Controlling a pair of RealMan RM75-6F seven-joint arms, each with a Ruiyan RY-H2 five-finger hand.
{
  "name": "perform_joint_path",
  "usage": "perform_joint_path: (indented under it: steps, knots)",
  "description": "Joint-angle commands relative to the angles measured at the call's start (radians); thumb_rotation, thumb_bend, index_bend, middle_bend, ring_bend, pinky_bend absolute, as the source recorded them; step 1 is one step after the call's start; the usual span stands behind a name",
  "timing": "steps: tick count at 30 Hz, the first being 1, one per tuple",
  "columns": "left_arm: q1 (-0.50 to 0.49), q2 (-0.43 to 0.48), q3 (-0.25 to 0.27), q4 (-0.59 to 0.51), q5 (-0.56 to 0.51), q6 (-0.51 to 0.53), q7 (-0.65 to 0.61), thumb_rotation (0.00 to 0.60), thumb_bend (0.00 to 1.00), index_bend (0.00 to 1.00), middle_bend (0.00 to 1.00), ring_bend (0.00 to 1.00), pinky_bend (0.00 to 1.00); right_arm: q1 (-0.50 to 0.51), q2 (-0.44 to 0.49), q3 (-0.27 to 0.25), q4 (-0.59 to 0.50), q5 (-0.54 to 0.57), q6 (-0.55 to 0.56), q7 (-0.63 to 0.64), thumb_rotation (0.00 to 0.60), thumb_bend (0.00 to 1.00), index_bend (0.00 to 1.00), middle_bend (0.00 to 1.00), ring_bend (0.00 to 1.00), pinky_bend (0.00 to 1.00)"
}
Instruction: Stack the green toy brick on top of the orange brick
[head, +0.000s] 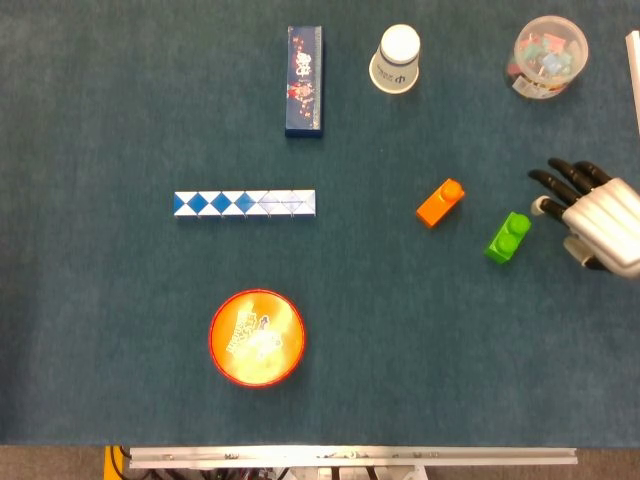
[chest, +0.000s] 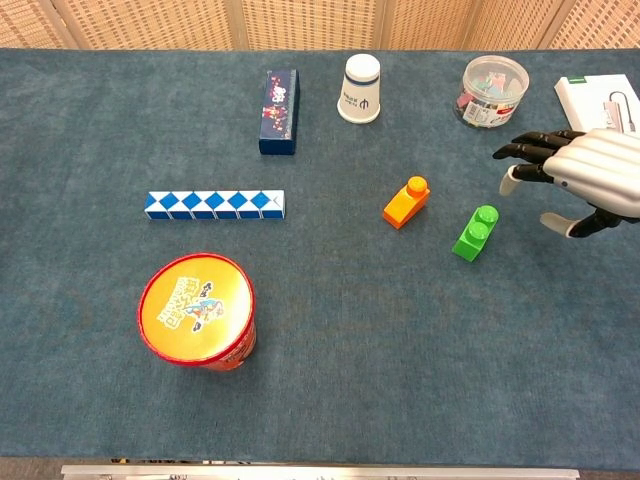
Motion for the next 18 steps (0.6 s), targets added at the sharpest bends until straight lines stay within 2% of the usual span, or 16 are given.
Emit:
perform_joint_path:
  steps: [1, 6, 18]
  knots:
    - [0.000, 0.001, 0.000, 0.000, -0.001, -0.001, 0.000, 0.600, 0.06, 0.50, 0.50, 0.34, 0.41, 0.010, -0.009, 0.002, 0.006, 0.014, -0.012, -0.014, 0.600, 0.27, 0.30, 0.06, 0.00, 0.13]
    - [0.001, 0.002, -0.001, -0.001, -0.002, -0.003, 0.000, 0.600, 0.06, 0.50, 0.50, 0.34, 0.41, 0.028, -0.017, 0.005, 0.005, 0.038, -0.035, -0.041, 0.600, 0.23, 0.30, 0.03, 0.00, 0.12]
    - [0.002, 0.005, -0.003, -0.002, -0.003, -0.002, -0.003, 0.600, 0.06, 0.50, 0.50, 0.34, 0.42, 0.076, -0.041, 0.016, -0.011, 0.121, -0.107, -0.127, 0.600, 0.23, 0.30, 0.00, 0.00, 0.10]
